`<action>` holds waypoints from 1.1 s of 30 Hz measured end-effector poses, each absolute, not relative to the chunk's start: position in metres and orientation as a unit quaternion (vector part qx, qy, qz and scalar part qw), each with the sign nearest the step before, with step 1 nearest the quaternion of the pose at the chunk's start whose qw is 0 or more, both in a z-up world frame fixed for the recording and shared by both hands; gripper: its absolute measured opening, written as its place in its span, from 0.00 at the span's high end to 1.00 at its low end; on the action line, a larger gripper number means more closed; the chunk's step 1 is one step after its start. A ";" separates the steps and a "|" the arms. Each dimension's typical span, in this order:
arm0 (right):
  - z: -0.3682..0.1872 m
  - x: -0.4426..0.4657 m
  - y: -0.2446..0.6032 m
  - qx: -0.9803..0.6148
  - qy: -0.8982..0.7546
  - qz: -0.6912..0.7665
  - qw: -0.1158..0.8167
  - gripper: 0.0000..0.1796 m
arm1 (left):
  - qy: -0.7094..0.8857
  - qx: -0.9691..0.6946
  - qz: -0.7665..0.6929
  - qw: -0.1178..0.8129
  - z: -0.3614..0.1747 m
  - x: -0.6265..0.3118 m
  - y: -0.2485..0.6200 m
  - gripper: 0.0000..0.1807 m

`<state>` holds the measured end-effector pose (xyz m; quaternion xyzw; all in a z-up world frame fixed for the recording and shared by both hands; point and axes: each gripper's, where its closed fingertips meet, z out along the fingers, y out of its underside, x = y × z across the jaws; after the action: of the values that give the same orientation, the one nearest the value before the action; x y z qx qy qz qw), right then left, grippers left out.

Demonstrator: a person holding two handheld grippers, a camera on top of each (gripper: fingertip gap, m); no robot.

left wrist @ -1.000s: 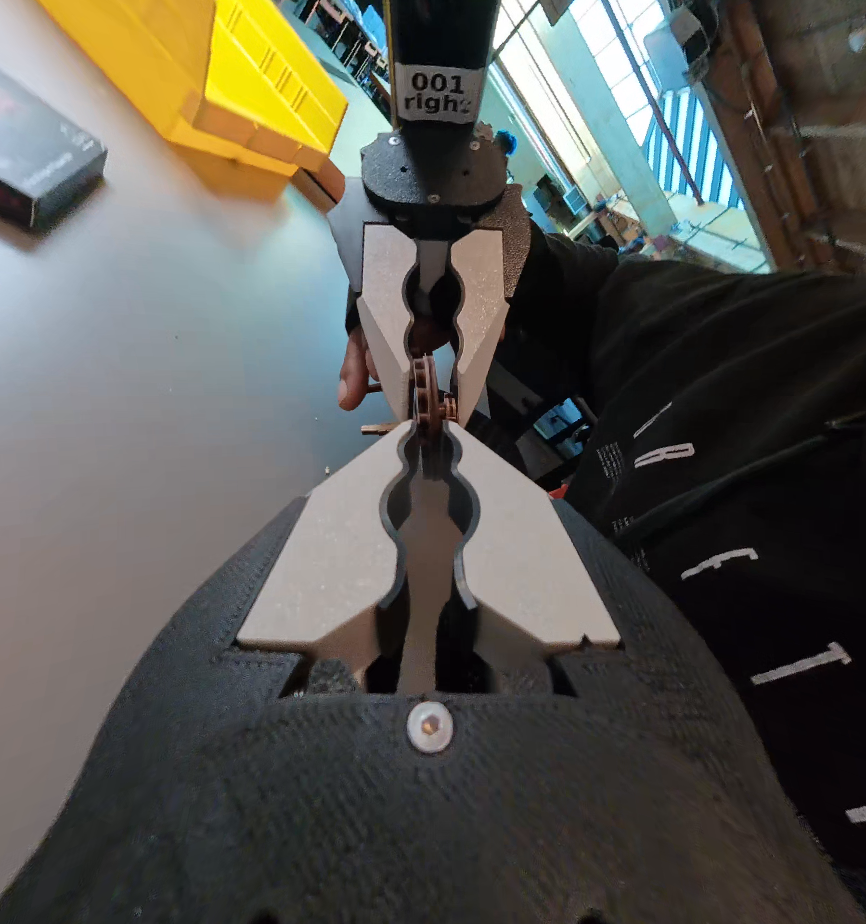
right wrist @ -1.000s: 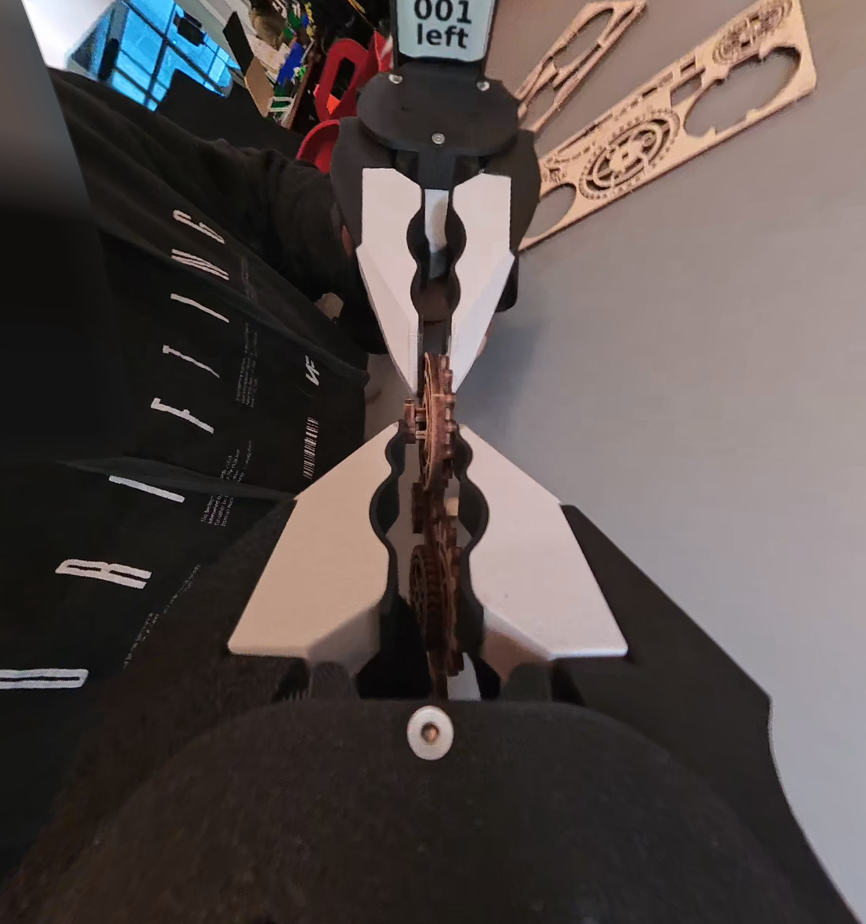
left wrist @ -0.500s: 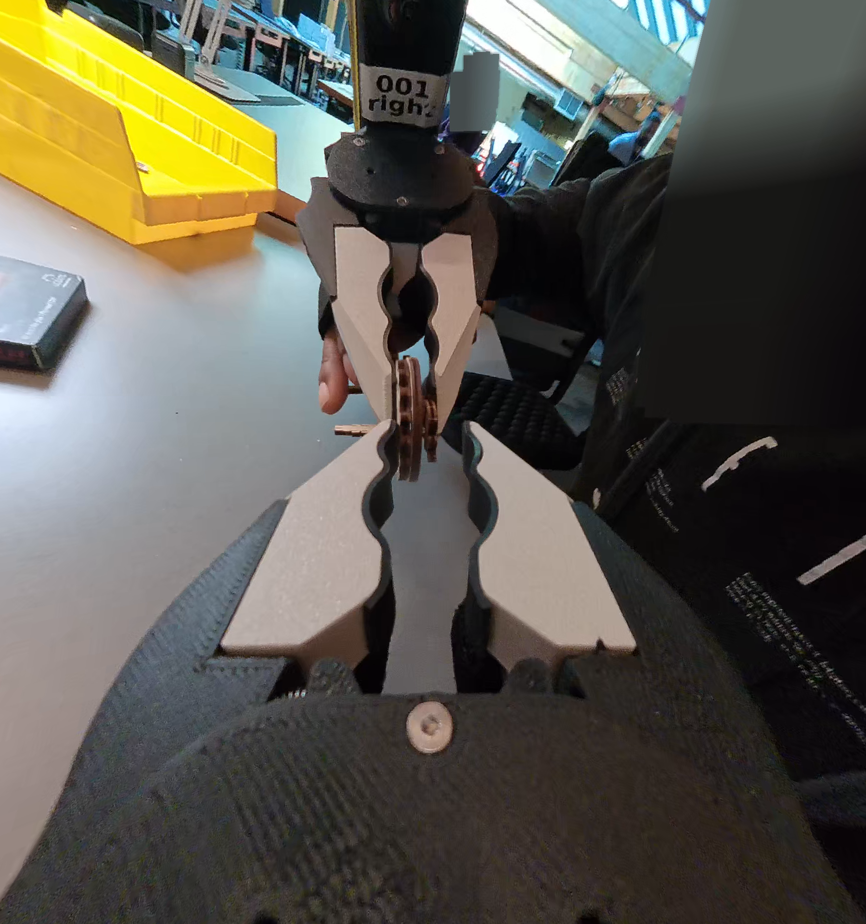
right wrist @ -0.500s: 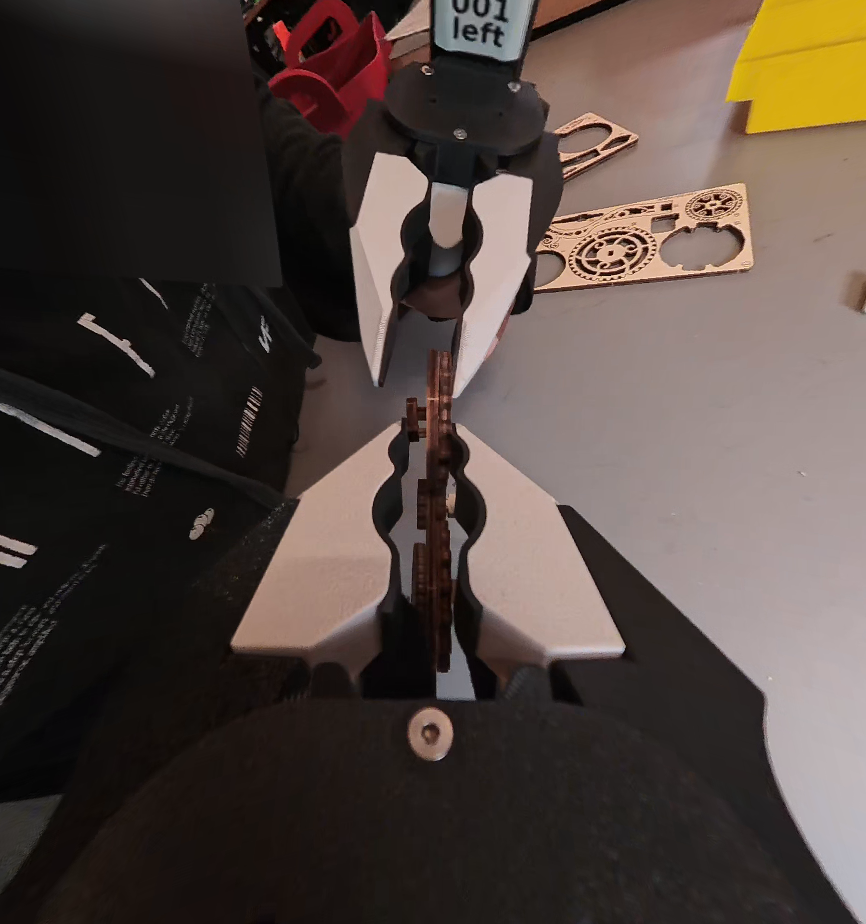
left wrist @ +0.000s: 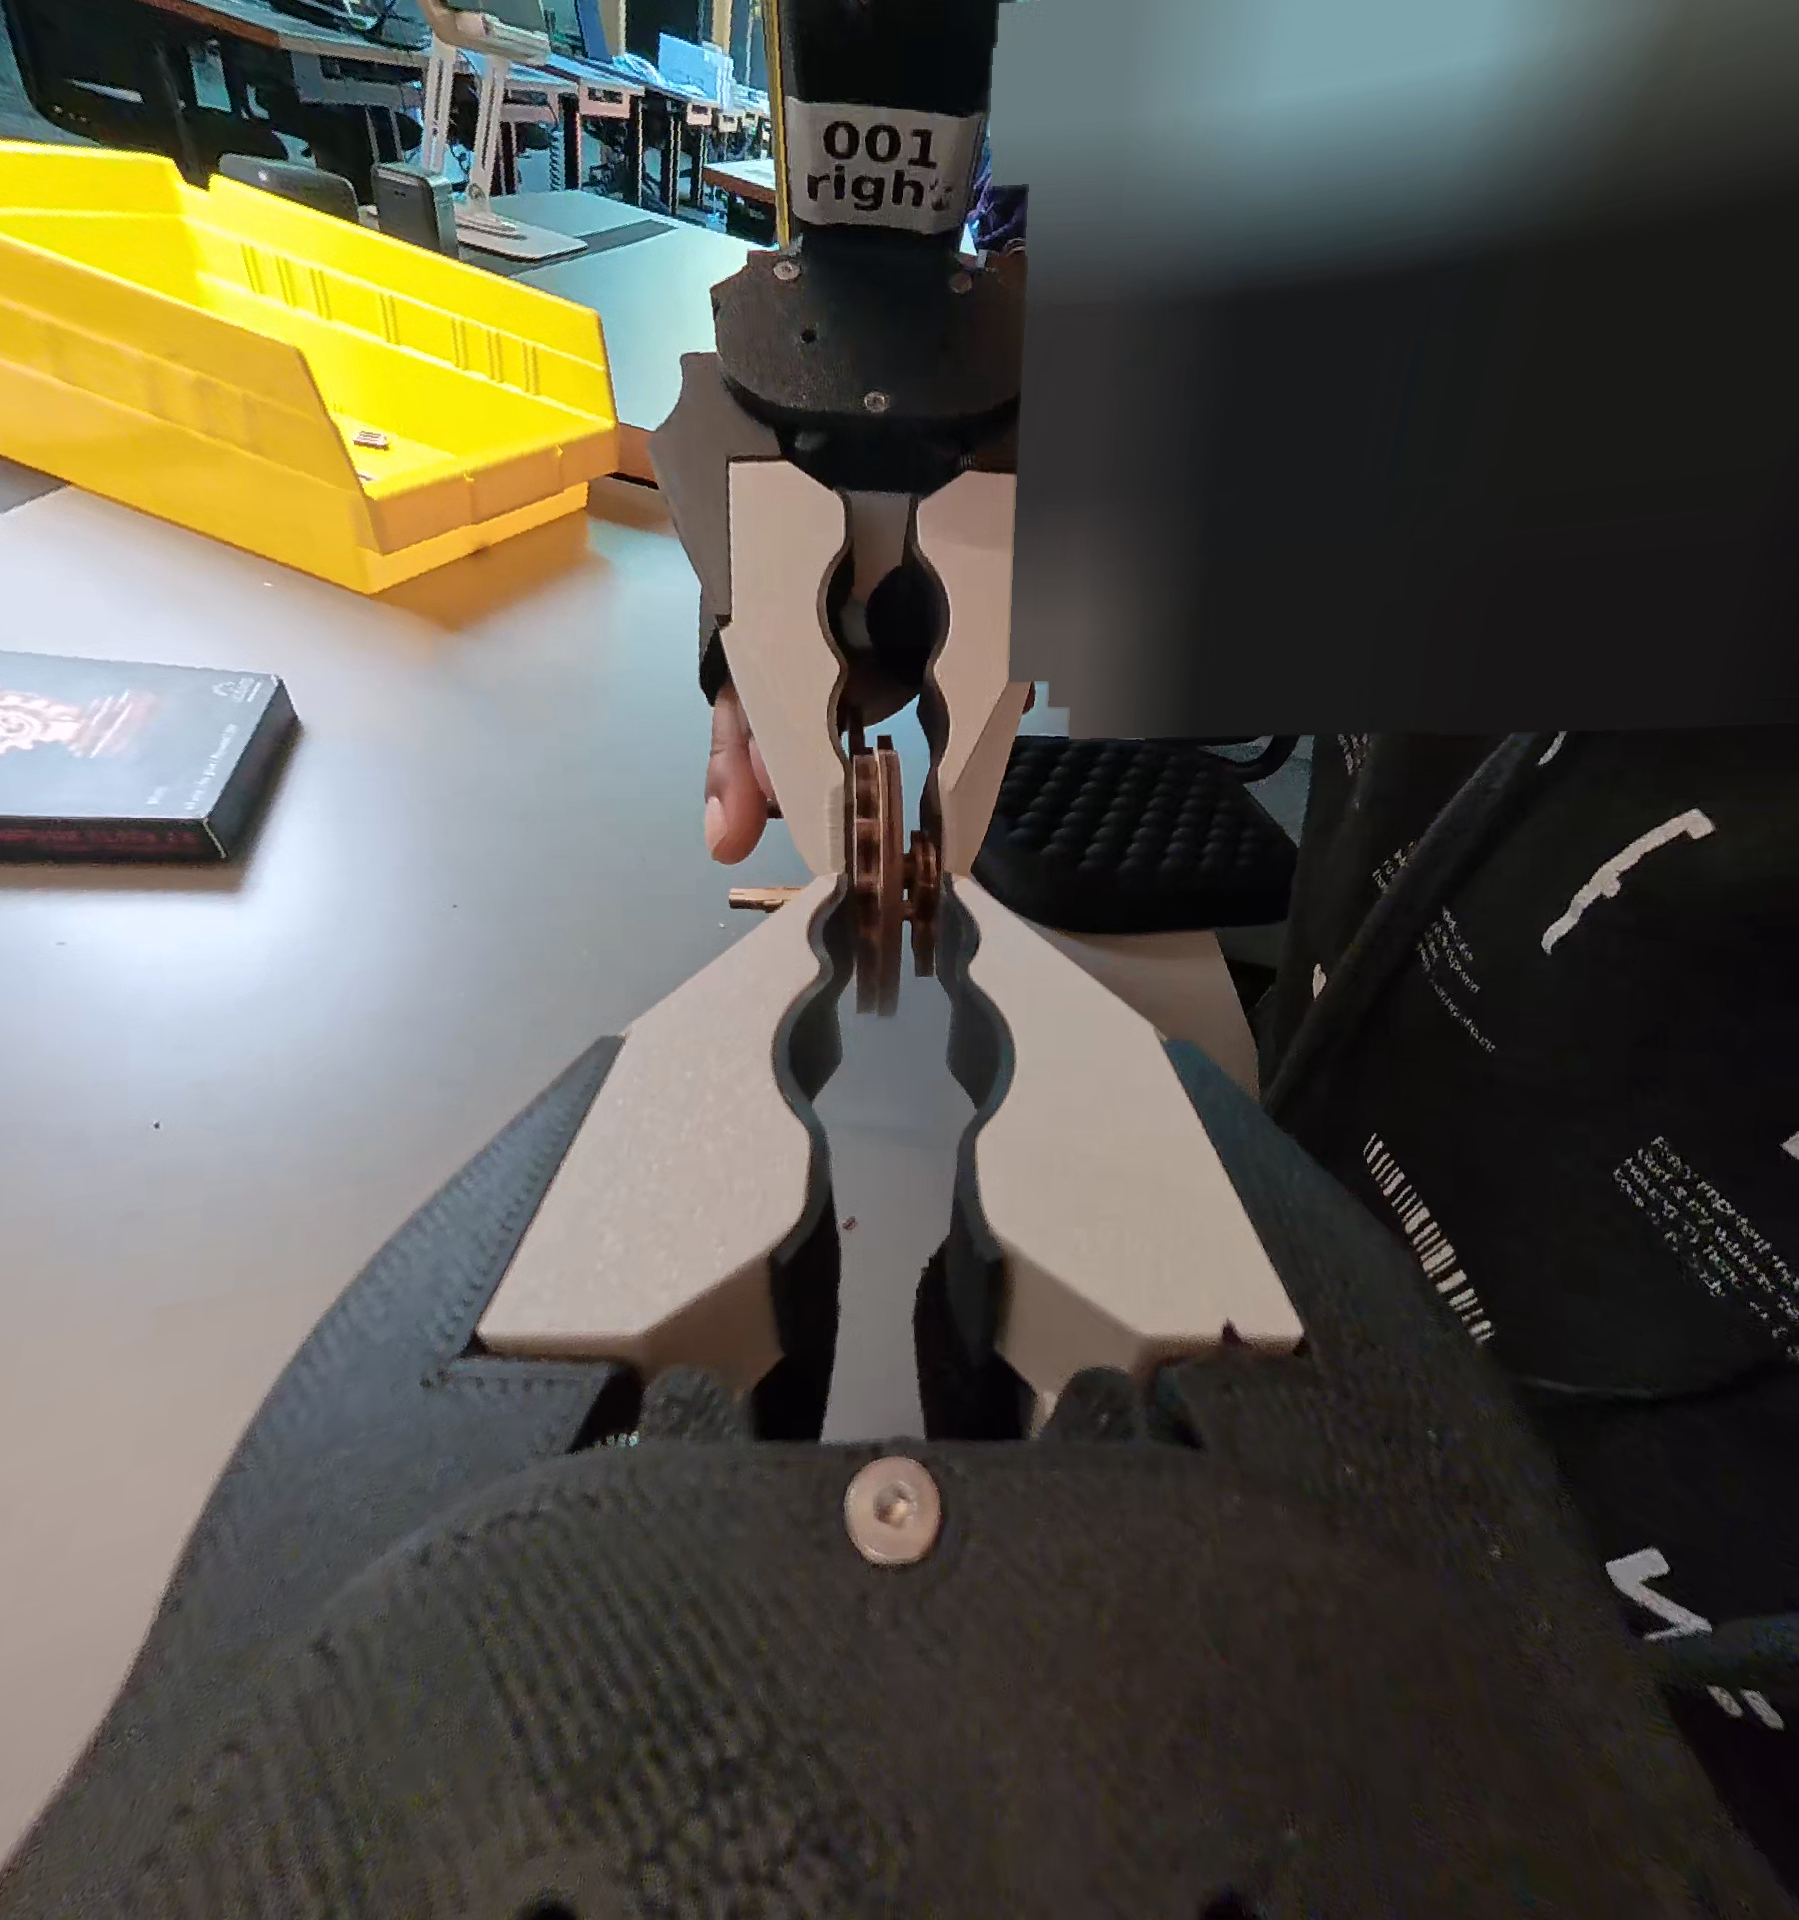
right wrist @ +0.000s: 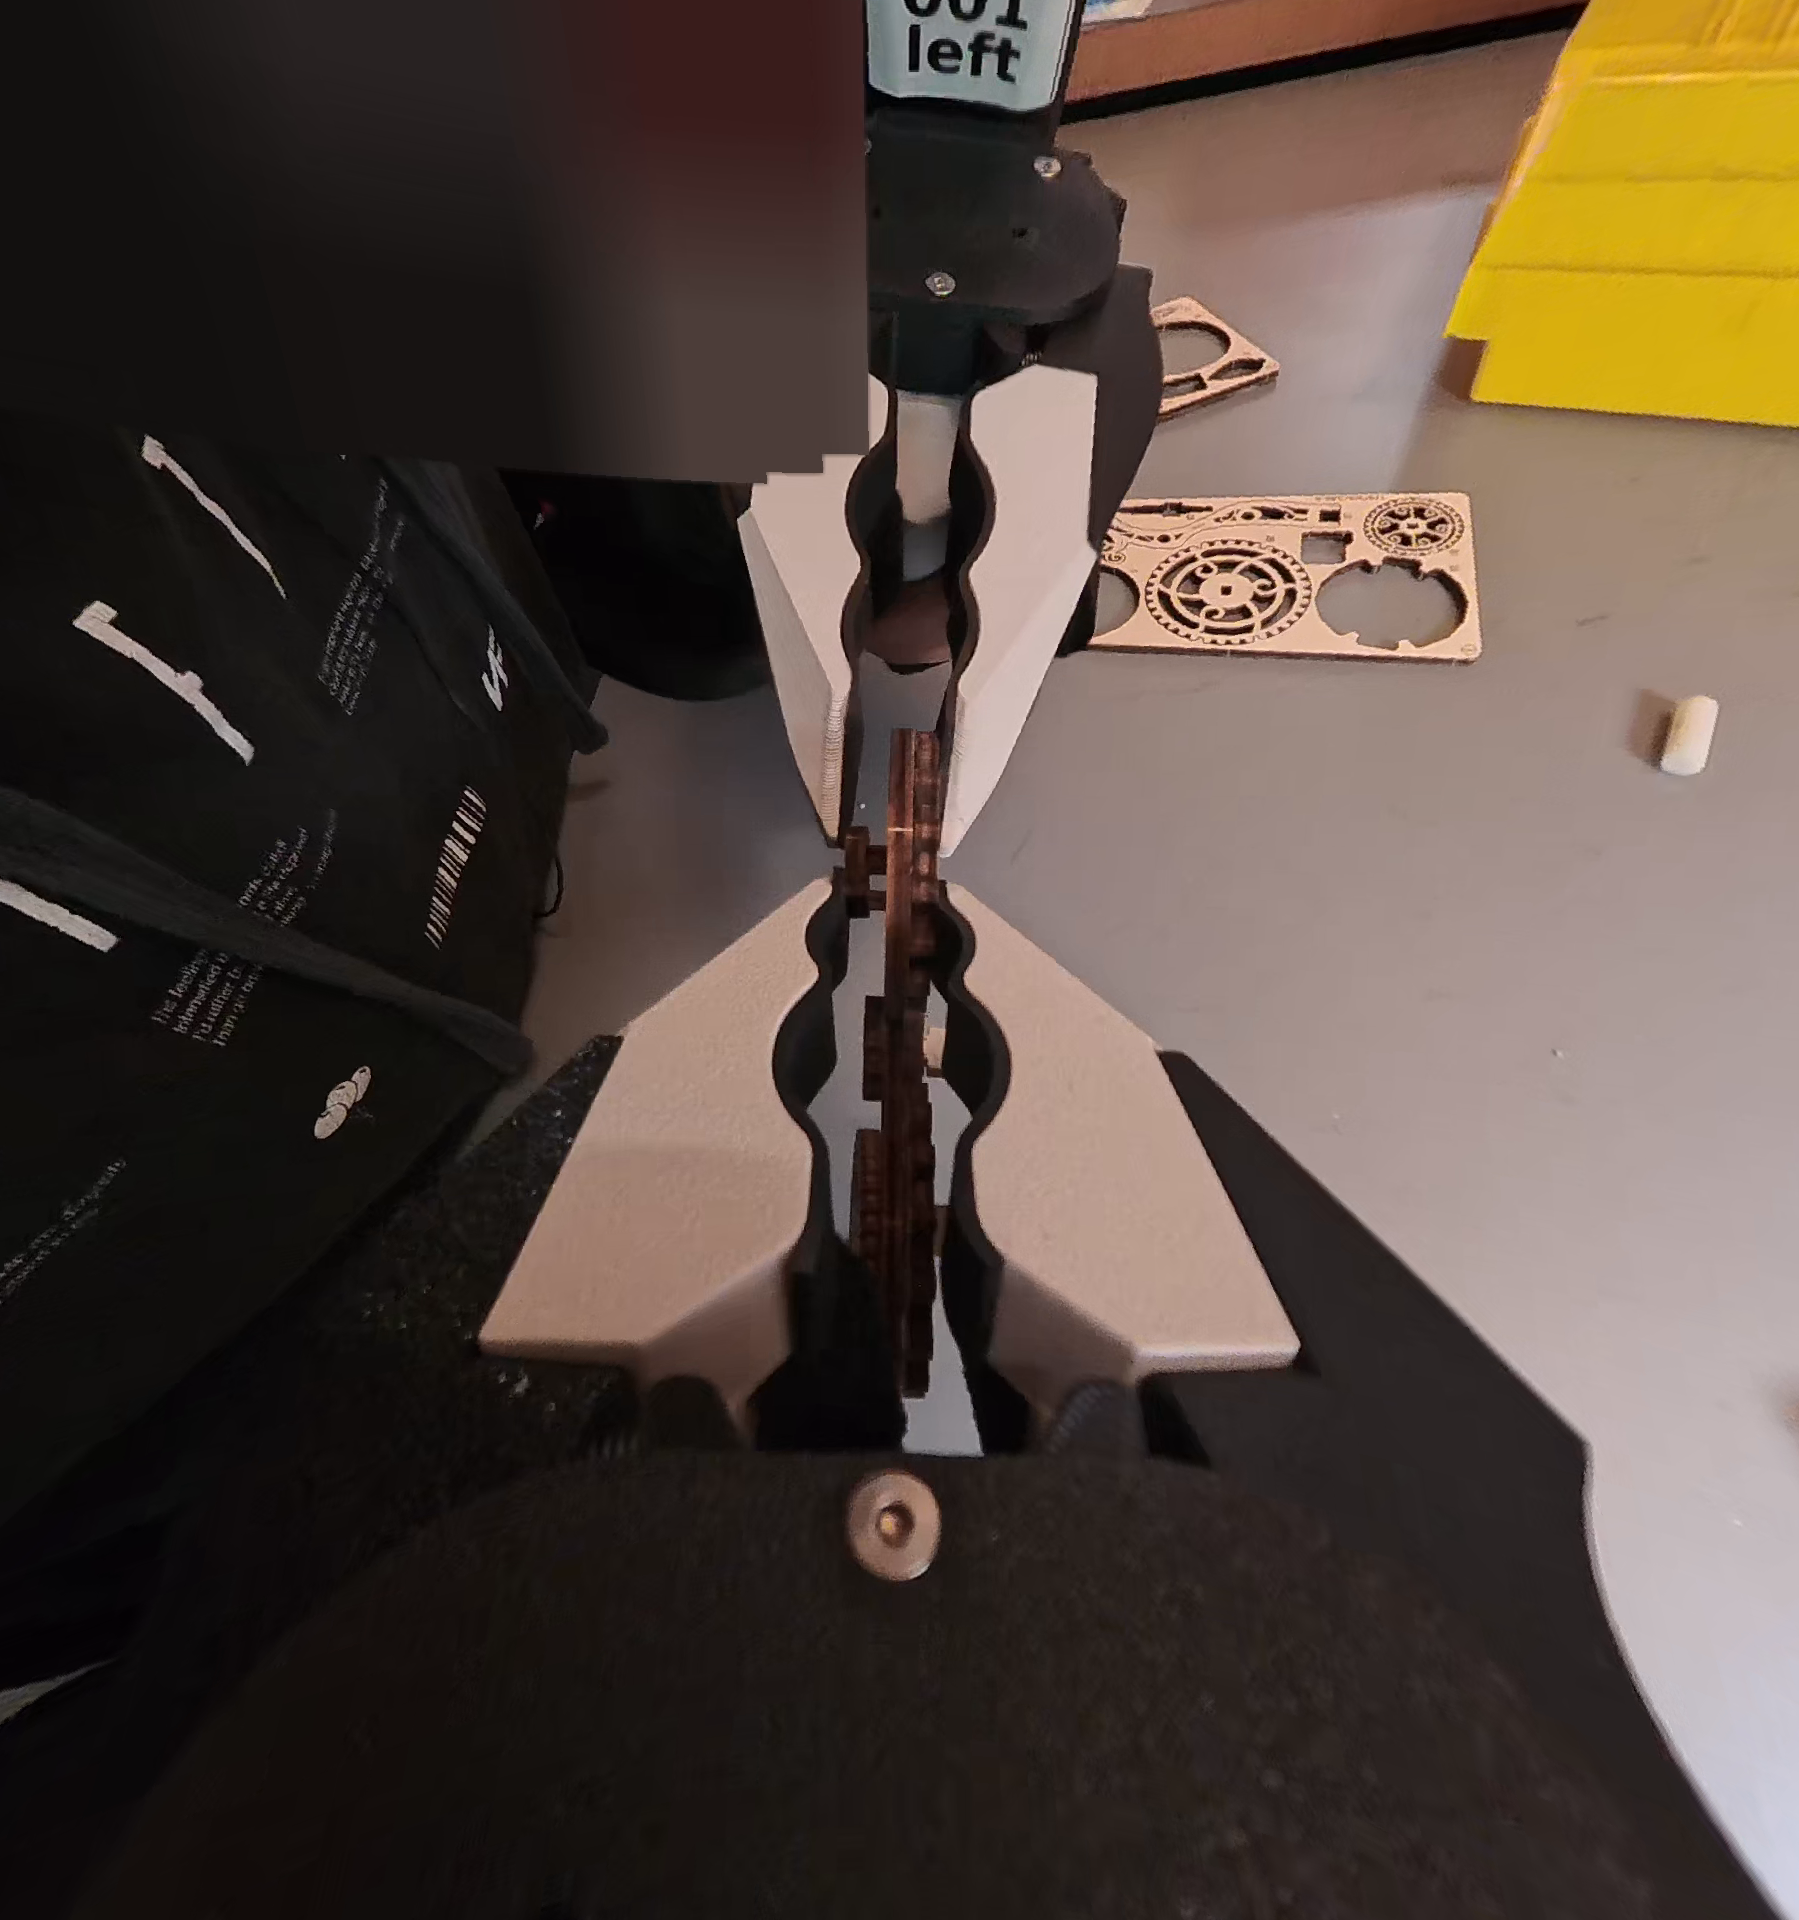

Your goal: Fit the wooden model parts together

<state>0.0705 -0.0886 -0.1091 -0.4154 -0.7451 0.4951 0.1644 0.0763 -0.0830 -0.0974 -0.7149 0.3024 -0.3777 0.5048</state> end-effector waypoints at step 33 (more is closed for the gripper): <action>-0.117 0.053 -0.080 -0.591 -0.451 0.633 -0.217 0.92 | -0.081 -0.642 -0.716 0.260 -0.113 0.054 -0.066 0.93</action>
<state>0.0527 -0.0805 -0.1171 -0.5909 -0.4513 0.6325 -0.2169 0.0538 -0.0662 -0.1128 -0.6423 -0.0815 -0.7164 0.2599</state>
